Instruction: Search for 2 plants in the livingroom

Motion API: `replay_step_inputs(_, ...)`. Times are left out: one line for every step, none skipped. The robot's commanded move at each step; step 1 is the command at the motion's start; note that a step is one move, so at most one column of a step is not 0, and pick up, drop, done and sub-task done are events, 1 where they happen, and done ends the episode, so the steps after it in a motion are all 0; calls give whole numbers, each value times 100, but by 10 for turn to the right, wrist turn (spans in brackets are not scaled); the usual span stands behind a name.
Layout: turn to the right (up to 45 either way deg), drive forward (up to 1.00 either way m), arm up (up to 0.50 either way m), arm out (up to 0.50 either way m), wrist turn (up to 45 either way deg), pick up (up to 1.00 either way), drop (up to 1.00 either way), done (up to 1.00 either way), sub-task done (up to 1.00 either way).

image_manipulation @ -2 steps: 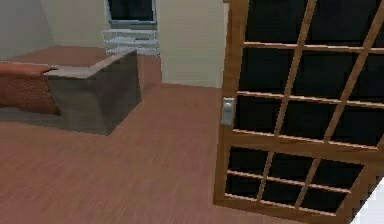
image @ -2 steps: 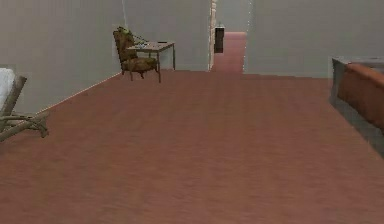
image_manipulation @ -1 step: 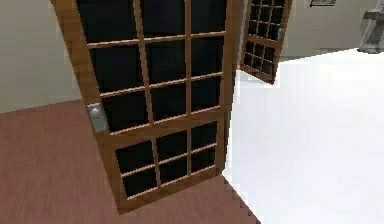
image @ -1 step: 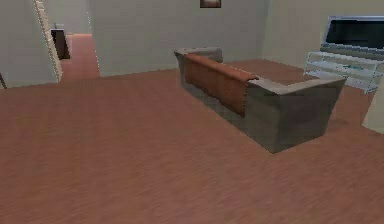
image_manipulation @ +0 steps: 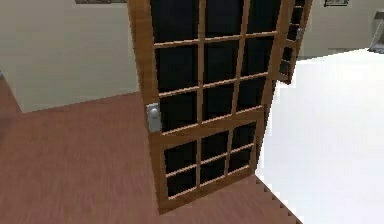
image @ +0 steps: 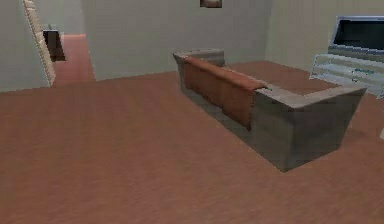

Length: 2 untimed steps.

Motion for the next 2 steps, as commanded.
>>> replay_step_inputs(-450,0,0,0,0,0,0,0,0)
replay_step_inputs(-390,0,0,0,0,0,0,0,0)
